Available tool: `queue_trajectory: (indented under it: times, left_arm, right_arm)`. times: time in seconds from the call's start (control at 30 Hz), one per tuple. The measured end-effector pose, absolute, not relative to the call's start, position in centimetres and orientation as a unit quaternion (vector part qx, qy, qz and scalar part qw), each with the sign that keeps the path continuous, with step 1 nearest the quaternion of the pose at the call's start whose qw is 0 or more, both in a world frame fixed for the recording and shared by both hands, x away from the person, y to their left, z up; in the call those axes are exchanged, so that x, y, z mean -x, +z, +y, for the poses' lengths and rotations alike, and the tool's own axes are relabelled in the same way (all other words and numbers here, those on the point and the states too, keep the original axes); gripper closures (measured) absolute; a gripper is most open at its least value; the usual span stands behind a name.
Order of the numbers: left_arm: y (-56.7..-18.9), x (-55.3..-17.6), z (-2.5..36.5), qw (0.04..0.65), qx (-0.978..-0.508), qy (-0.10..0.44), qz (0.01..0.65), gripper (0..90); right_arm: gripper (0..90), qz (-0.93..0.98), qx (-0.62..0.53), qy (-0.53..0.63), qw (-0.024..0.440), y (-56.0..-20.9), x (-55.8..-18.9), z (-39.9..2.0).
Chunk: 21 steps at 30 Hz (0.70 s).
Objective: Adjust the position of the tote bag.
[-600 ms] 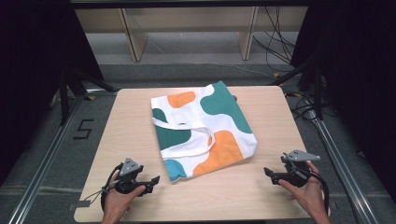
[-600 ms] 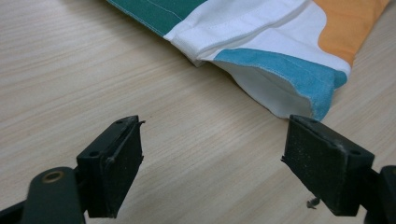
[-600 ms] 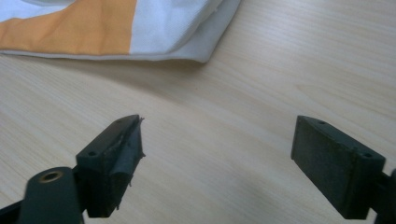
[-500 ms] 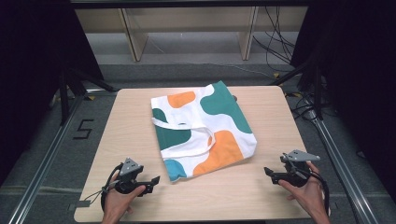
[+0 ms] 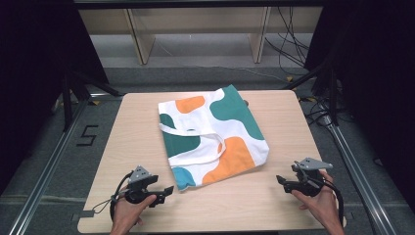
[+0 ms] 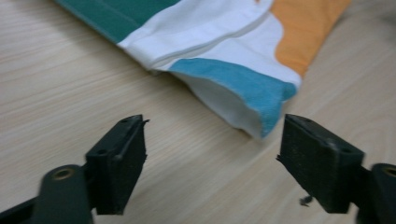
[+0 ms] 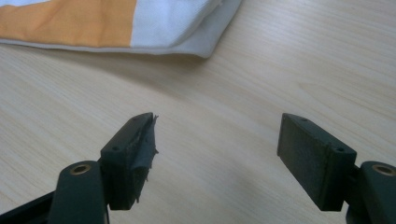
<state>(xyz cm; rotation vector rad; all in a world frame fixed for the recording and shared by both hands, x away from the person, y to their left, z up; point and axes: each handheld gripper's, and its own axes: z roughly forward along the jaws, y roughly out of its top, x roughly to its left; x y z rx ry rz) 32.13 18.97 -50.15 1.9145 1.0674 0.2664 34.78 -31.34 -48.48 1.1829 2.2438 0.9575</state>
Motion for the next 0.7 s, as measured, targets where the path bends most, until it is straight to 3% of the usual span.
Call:
queue_trajectory:
  times: [0.2,0.4,0.57,0.67,0.7]
  left_arm:
    - [-50.2,-32.2,16.6,0.451,-0.797,0.072,0.396,32.5]
    - [-50.7,-32.8,16.1,0.439,-0.799,0.071,0.404,35.4]
    - [-50.9,-33.0,15.7,0.434,-0.81,0.077,0.387,50.2]
    - [-51.0,-33.3,15.4,0.425,-0.821,0.093,0.368,64.5]
    - [-51.1,-33.5,15.5,0.427,-0.821,0.086,0.368,64.5]
  right_arm:
    - [29.7,0.806,-0.434,0.341,0.216,-48.5,-34.6,-31.3]
    - [30.0,0.805,-0.44,0.346,0.198,-48.5,-34.7,-31.1]
    - [31.1,0.807,-0.441,0.341,0.196,-48.3,-34.4,-30.8]
    - [32.3,0.809,-0.424,0.354,0.198,-48.4,-34.7,-30.9]
    - [32.3,0.809,-0.424,0.354,0.198,-48.4,-34.7,-30.9]
